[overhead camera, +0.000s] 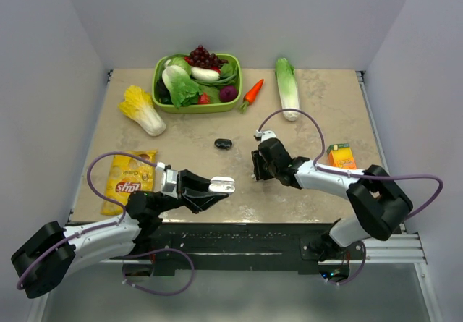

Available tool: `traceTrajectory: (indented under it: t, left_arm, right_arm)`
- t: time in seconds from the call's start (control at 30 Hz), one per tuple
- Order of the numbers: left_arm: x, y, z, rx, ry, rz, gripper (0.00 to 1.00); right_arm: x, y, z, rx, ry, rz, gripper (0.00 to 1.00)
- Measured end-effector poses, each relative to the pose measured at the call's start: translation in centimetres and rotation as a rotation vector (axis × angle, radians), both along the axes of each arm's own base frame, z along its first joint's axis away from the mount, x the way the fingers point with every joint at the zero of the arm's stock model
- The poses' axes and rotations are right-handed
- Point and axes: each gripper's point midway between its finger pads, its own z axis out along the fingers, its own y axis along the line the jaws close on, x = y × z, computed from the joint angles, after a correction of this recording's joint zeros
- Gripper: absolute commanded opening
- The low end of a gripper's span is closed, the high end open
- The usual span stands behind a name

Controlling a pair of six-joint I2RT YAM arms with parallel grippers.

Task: Insert the wireless bluetooth earbuds into the charging case
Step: Pick up the earbud from the center of the board.

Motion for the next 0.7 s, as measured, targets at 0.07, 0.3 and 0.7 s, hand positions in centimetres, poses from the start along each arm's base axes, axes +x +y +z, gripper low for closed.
traceTrajectory:
  t: [0.07,0.3,0.7]
  left_arm:
    - [0.0,0.0,0.01,0.0,0.0,0.0,0.0]
    - [0.0,0.0,-0.08,0.002,0.002,0.0,0.0]
    - [0.11,-0.14,-0.58,0.015,0.013,0.0,0.0]
  right_arm:
    - [-0.01,0.0,-0.02,0.0,0.0,0.0,0.4]
    - [-0.25,0.06,-0.55,-0.004,0.017,0.009,0.4]
    - [-0.47,0.58,-0.85,0.0,0.022,0.031,0.41]
